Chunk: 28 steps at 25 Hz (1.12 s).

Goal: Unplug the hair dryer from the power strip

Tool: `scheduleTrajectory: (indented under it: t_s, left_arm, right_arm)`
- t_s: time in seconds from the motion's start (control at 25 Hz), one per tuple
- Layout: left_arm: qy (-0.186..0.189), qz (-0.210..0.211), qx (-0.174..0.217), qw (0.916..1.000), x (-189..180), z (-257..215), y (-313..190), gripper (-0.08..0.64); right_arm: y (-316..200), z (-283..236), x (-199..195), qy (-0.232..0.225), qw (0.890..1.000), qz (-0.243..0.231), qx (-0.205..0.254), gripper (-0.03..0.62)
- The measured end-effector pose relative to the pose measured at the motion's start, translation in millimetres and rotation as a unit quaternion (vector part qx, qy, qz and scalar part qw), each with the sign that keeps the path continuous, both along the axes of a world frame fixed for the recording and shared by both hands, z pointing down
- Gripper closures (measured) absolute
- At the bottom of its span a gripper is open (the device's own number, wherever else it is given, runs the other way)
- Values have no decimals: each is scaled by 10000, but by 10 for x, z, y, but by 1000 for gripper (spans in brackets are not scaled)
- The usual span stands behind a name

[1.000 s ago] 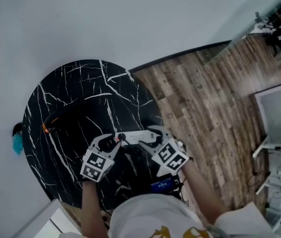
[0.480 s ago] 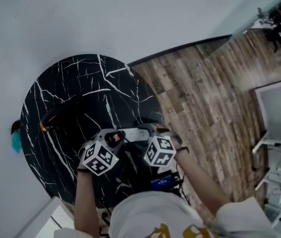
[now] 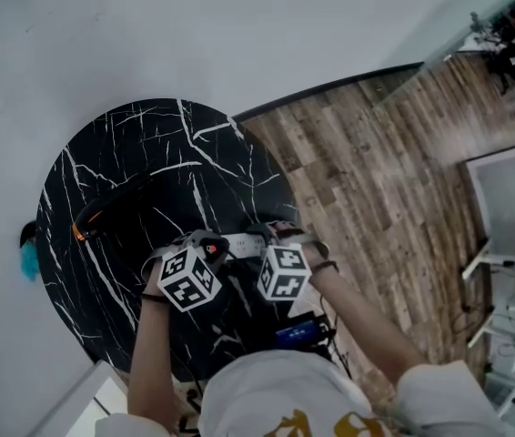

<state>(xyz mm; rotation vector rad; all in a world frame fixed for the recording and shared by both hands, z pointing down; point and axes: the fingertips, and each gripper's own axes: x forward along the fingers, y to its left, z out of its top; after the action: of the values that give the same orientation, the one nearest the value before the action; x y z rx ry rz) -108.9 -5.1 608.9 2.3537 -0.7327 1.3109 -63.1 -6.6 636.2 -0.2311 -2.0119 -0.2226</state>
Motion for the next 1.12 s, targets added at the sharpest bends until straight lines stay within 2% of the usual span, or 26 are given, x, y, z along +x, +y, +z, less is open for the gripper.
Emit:
scheduleTrajectory:
  t_s: [0.08,0.32,0.52,0.6,0.72,0.76,0.92,0.96,1.12]
  left_arm:
    - [-63,60,-26,10000,3,9,-3,500]
    - [-464,294,-453,9975,-5,35,-14,500]
    - [-824,446,-282,9952,-15,26,0,508]
    - [-797,449,-495,9946,-25,40,5,508]
    - [-500,435,-983,9929,-25,26,2,506]
    - [-509,438,-954,9932,-24,17,0,506]
    - [-916,266,-412,9946,-26,20,-5,509]
    - [-935,248,-459,9943,-28,30,-3,511]
    - [-698,420,-1096,9906,-33,23,2,509]
  right_arm:
    - [-9,2,-3,23,10000,9,3,343]
    - [-30,4,-27,-68,10000,69,22,339]
    - [-43,11,-39,112,9998,156,20,338]
    - [-55,16,-47,173,9998,41,124,339]
    - [-3,46,-23,293,9995,-8,120,339]
    - [2,56,-19,313,9995,45,77,339]
    - [-38,35,-42,399,9989,245,-22,333]
    - [-41,32,-41,444,9987,247,2,331]
    - [-46,38,-32,524,9983,127,243,333]
